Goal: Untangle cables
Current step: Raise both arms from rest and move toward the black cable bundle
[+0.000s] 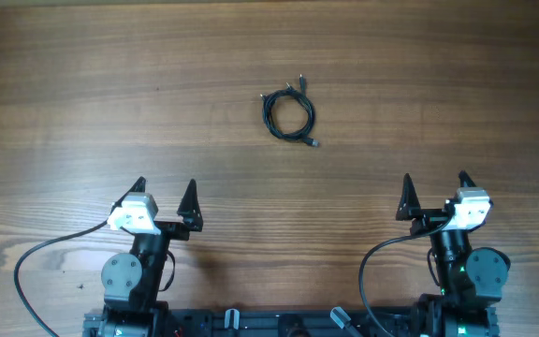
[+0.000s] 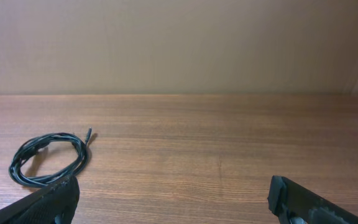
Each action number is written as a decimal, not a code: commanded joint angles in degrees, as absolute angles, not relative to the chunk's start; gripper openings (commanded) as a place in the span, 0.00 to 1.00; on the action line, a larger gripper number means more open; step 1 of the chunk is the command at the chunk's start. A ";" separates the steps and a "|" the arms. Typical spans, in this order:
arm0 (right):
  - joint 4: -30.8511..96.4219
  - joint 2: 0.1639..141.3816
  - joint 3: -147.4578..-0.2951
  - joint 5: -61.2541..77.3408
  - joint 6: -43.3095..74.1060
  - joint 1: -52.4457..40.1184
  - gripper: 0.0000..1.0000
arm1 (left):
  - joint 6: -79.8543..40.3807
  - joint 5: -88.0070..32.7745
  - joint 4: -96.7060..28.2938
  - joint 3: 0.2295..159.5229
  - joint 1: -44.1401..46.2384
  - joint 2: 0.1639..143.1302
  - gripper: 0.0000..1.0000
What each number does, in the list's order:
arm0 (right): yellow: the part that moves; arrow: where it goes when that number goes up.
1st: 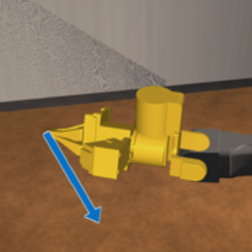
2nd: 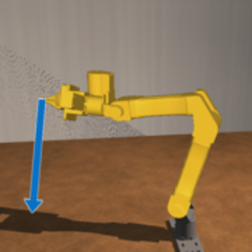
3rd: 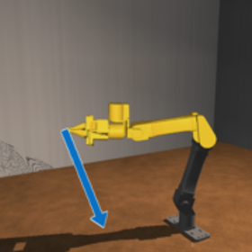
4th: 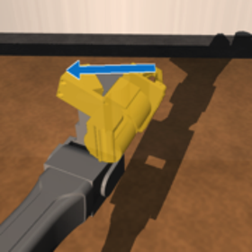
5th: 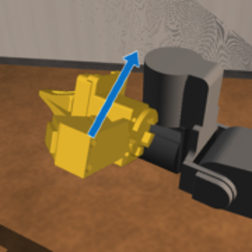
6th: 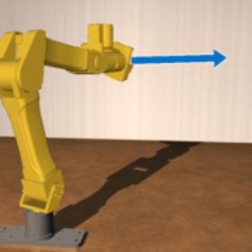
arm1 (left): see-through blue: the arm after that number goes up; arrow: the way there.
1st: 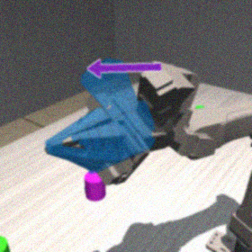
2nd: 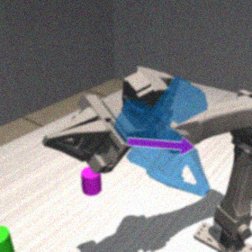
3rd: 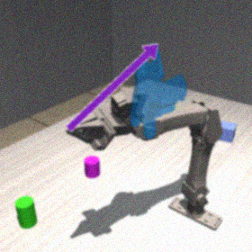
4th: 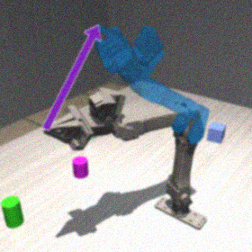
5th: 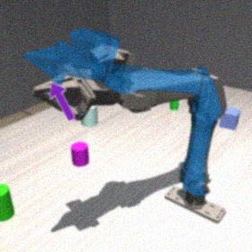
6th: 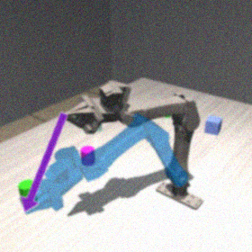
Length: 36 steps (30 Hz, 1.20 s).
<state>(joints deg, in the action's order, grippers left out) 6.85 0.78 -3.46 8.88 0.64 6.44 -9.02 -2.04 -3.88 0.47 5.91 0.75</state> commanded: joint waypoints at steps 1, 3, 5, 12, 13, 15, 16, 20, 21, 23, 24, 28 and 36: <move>6.72 0.21 -3.36 8.54 1.52 4.84 1.00 | -7.70 -1.89 -4.38 0.38 1.10 0.75 1.00; 6.72 0.21 -3.36 8.54 1.54 4.84 1.00 | -7.70 -1.89 -4.38 0.38 1.10 0.75 1.00; 6.72 0.21 -3.36 8.54 1.54 4.84 0.99 | -7.70 -1.89 -4.38 0.38 1.10 0.75 1.00; 6.72 0.21 -3.36 8.54 1.54 4.84 1.00 | -7.70 -1.89 -4.38 0.38 1.10 0.75 1.00; 6.72 0.27 -3.36 8.54 1.52 4.84 0.99 | -7.70 -1.89 -4.38 0.38 1.10 0.75 1.00; 6.72 0.34 -3.36 8.54 1.52 4.84 1.00 | -7.70 -1.89 -4.38 0.38 1.10 0.75 1.00; 6.72 0.43 -3.36 8.54 1.50 4.84 1.00 | -7.70 -1.89 -4.38 0.38 1.10 0.75 1.00; 6.72 0.43 -3.36 8.54 1.52 4.84 1.00 | -7.79 -2.28 -4.32 0.38 1.10 0.82 1.00; 6.72 0.43 -3.36 8.54 1.52 4.84 1.00 | -7.77 -2.31 -4.36 0.38 1.10 0.84 1.00; 6.57 0.43 -3.36 8.56 1.56 4.84 1.00 | -7.79 -2.33 -4.34 0.38 1.10 0.86 1.00; 6.55 0.43 -3.36 9.08 1.74 4.84 1.00 | -7.92 -2.33 -4.34 0.38 1.10 0.86 1.00; 6.48 0.43 -3.36 14.24 2.20 4.84 1.00 | -8.64 -2.57 -4.34 0.38 1.10 0.86 1.00; 6.46 1.04 -3.36 15.55 2.02 4.84 1.00 | -10.92 -2.55 -4.34 0.38 1.10 3.46 1.00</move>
